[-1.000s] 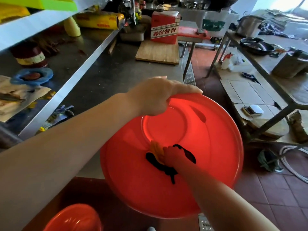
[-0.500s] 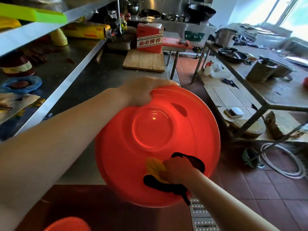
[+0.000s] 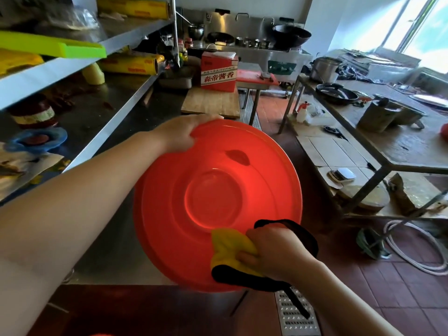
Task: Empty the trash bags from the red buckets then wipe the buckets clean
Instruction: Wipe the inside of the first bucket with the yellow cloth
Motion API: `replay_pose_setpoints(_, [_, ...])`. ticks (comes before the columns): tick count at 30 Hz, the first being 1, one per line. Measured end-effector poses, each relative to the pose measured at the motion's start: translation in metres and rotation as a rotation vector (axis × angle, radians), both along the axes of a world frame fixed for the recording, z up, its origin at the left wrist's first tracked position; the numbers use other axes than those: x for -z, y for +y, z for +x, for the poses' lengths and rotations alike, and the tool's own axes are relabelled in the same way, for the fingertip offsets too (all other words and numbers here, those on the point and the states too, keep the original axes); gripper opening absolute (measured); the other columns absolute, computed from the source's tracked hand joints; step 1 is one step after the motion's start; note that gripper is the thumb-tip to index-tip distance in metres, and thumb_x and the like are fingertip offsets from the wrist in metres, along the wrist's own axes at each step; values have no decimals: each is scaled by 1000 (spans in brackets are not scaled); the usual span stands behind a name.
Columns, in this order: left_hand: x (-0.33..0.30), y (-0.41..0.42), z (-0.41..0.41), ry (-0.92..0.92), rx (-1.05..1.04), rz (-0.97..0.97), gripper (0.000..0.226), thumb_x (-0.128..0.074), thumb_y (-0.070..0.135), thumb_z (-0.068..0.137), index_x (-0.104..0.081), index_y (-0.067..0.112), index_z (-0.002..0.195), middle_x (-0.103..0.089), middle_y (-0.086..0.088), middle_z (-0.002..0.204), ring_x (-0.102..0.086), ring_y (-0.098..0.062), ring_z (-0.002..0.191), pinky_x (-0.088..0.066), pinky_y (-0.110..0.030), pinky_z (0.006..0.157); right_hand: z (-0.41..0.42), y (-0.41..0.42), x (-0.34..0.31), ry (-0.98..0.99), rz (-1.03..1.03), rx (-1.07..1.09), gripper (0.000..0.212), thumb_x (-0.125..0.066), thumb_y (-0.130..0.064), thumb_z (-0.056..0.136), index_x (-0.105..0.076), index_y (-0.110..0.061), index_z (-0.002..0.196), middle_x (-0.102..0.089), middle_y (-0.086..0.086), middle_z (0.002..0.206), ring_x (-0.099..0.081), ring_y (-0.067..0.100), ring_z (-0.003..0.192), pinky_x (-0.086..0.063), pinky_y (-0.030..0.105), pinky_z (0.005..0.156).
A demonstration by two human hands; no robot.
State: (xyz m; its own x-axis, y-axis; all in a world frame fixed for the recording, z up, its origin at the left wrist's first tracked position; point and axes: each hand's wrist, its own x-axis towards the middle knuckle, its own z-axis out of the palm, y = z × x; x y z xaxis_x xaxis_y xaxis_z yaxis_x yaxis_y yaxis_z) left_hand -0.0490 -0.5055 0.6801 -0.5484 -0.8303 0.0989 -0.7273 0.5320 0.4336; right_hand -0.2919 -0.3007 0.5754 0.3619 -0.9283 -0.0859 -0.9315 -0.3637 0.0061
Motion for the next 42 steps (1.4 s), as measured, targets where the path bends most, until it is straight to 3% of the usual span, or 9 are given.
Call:
replay_pose_setpoints(7, [5, -28, 8, -169, -52, -200, 85, -59, 12, 81, -24, 46, 150, -47, -3, 141, -52, -34, 118, -41, -45, 102, -24, -22, -14, -242, -125, -252, 58, -43, -73, 86, -59, -27, 118, -66, -11, 105, -59, 13, 104, -42, 32, 97])
replay_pose_setpoints(11, [12, -51, 0, -518, -52, -540, 84, -61, 25, 82, -20, 20, 155, -47, -13, 131, -50, -33, 114, -37, -46, 100, -34, -37, -11, -324, -263, -312, 50, -55, -65, 86, -64, -22, 109, -68, -9, 98, -62, 15, 97, -48, 34, 87])
replay_pose_setpoints(16, [25, -66, -41, -700, -183, -593, 84, -48, 14, 89, 0, 16, 157, -35, -8, 144, -39, -31, 125, -36, -41, 99, -48, -61, -8, -445, -342, -271, 38, -63, -56, 83, -68, -22, 98, -67, -8, 80, -64, 16, 75, -50, 35, 66])
replay_pose_setpoints(19, [36, -77, -56, -690, -219, -582, 82, -42, 10, 92, 8, 16, 157, -25, -7, 155, -34, -31, 133, -35, -41, 102, -53, -66, -3, -477, -330, -248, 40, -59, -60, 85, -66, -21, 92, -62, -10, 75, -60, 14, 68, -47, 35, 62])
replay_pose_setpoints(23, [46, -83, -65, -608, -209, -400, 81, -39, 19, 97, 17, 17, 155, 7, -5, 166, -3, -28, 151, -11, -42, 121, -54, -73, -3, -532, -377, -184, 37, -60, -57, 83, -63, -20, 85, -60, -8, 69, -59, 15, 64, -44, 35, 56])
replay_pose_setpoints(25, [51, -83, -64, -550, -199, -310, 77, -39, 28, 101, 13, 18, 157, 10, -5, 165, 3, -26, 152, -5, -43, 123, -54, -77, -5, -561, -372, -149, 39, -58, -59, 83, -63, -21, 85, -60, -8, 69, -60, 15, 65, -44, 35, 55])
replay_pose_setpoints(34, [62, -49, -40, -415, -207, -123, 63, -43, 45, 101, -20, 25, 156, -22, 0, 163, -17, -20, 150, -8, -42, 122, -45, -98, -9, -592, -435, -57, 40, -53, -63, 81, -62, -26, 89, -61, -7, 66, -58, 16, 58, -35, 26, 52])
replay_pose_setpoints(39, [62, -6, -32, -266, -206, 21, 50, -40, 48, 101, -43, 27, 146, -40, 3, 154, -31, -18, 144, -10, -42, 120, -38, -110, -12, -612, -480, 4, 47, -47, -66, 81, -64, -22, 88, -63, -4, 68, -61, 20, 61, -42, 32, 53])
replay_pose_setpoints(42, [66, 28, -30, -171, -189, 46, 66, -24, 65, 87, -56, 30, 134, -55, 10, 140, -43, -13, 135, -7, -46, 119, -33, -115, -13, -613, -503, 35, 49, -44, -67, 82, -58, -20, 81, -60, -4, 67, -60, 22, 60, -42, 34, 51])
